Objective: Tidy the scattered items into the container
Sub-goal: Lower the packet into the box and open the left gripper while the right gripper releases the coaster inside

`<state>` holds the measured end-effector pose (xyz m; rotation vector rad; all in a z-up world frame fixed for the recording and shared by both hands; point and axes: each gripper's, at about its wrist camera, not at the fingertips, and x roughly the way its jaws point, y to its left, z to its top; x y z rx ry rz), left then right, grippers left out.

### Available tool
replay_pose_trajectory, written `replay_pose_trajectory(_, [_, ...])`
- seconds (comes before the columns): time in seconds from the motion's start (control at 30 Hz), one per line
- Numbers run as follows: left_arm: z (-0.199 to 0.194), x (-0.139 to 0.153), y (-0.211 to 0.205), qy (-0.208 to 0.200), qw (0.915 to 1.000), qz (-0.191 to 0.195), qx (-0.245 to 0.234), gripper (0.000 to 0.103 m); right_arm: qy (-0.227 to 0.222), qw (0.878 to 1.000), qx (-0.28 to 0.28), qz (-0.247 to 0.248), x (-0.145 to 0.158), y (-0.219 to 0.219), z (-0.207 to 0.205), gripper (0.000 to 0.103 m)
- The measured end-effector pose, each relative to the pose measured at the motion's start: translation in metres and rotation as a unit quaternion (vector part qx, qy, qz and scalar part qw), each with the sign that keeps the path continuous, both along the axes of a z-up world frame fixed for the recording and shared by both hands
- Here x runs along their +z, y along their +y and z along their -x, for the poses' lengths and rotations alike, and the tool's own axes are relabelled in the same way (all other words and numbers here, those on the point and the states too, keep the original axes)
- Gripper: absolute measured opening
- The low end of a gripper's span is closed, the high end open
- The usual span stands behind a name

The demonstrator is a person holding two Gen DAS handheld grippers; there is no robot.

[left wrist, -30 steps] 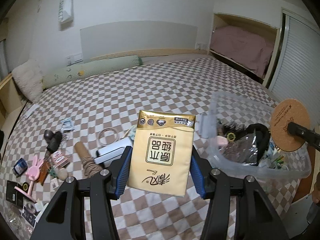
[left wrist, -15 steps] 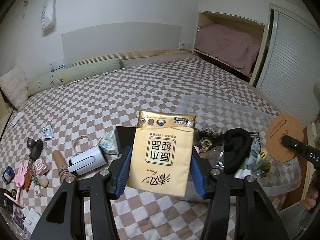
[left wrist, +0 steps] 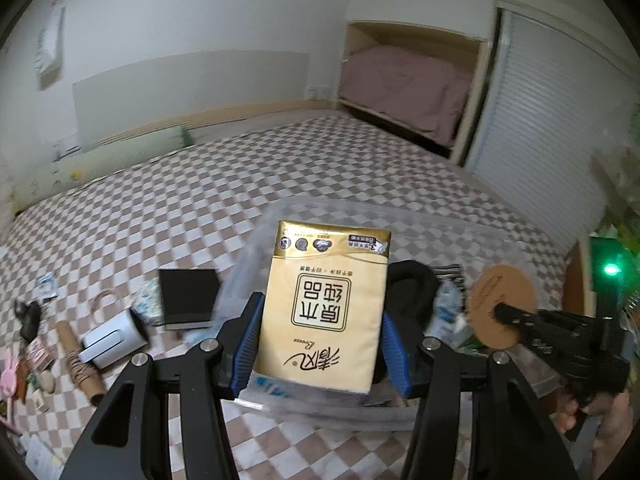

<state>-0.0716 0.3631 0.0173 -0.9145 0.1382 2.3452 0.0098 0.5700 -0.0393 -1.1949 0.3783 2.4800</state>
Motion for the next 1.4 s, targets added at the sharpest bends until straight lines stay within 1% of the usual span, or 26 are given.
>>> replay_pose_trajectory(0.07, [-0.003,0.0,0.009,0.004,0.9999,0.007,-0.01,0.054,-0.009,1.0,-0.005,-0.004,-0.003,0.002,0.0,0.009])
replay_pose_trajectory(0.2, [-0.006,-0.003,0.026,-0.001,0.9993,-0.001,-0.036,0.054,-0.026,1.0,-0.01,-0.012,-0.008,0.003,0.002,0.009])
replay_pose_trajectory(0.33, [-0.005,-0.009,0.04,-0.023,0.9977,-0.024,-0.059,0.054,-0.029,0.999,-0.026,-0.029,-0.005,0.004,0.002,0.009])
replay_pose_trajectory(0.47, [-0.002,-0.019,0.053,-0.037,0.9967,-0.015,-0.07,0.054,-0.026,0.999,-0.032,-0.03,-0.003,0.005,0.002,0.009])
replay_pose_trajectory(0.63, [0.004,-0.03,0.058,-0.039,0.9971,0.01,-0.065,0.054,-0.053,0.996,-0.045,-0.057,-0.009,0.005,0.006,0.009])
replay_pose_trajectory(0.83, [0.017,-0.04,0.055,-0.052,0.9973,0.01,-0.05,0.054,-0.073,0.995,-0.05,-0.041,-0.018,0.01,0.009,0.009])
replay_pose_trajectory(0.93, [0.013,-0.043,0.054,-0.061,0.9971,0.007,-0.046,0.054,-0.073,0.995,-0.052,-0.038,-0.016,0.009,0.011,0.009])
replay_pose_trajectory(1.0, [0.013,-0.046,0.055,-0.06,0.997,0.014,-0.048,0.054,-0.073,0.995,-0.054,-0.035,-0.016,0.008,0.012,0.009])
replay_pose_trajectory(1.07, [0.009,-0.046,0.058,-0.056,0.9971,0.02,-0.048,0.054,-0.069,0.996,-0.053,-0.031,-0.015,0.008,0.011,0.011])
replay_pose_trajectory(1.1, [0.009,-0.046,0.058,-0.058,0.997,0.017,-0.048,0.054,-0.066,0.996,-0.053,-0.025,-0.015,0.008,0.009,0.012])
replay_pose_trajectory(1.17, [0.009,-0.048,0.059,-0.063,0.9968,0.012,-0.048,0.054,-0.058,0.997,-0.049,-0.01,-0.015,0.009,0.008,0.017])
replay_pose_trajectory(1.3, [0.011,-0.052,0.063,-0.059,0.997,0.018,-0.047,0.054,-0.041,0.999,-0.034,0.009,-0.011,0.004,0.008,0.021])
replay_pose_trajectory(1.33, [0.011,-0.052,0.063,-0.059,0.9971,0.018,-0.046,0.054,-0.038,0.999,-0.031,0.009,-0.01,0.002,0.008,0.024])
replay_pose_trajectory(1.37, [0.011,-0.052,0.063,-0.059,0.9971,0.015,-0.044,0.054,-0.034,0.999,-0.028,0.009,-0.008,0.0,0.007,0.03])
replay_pose_trajectory(1.4, [0.012,-0.052,0.063,-0.06,0.9972,0.012,-0.042,0.054,-0.029,0.999,-0.024,0.008,-0.006,-0.003,0.007,0.035])
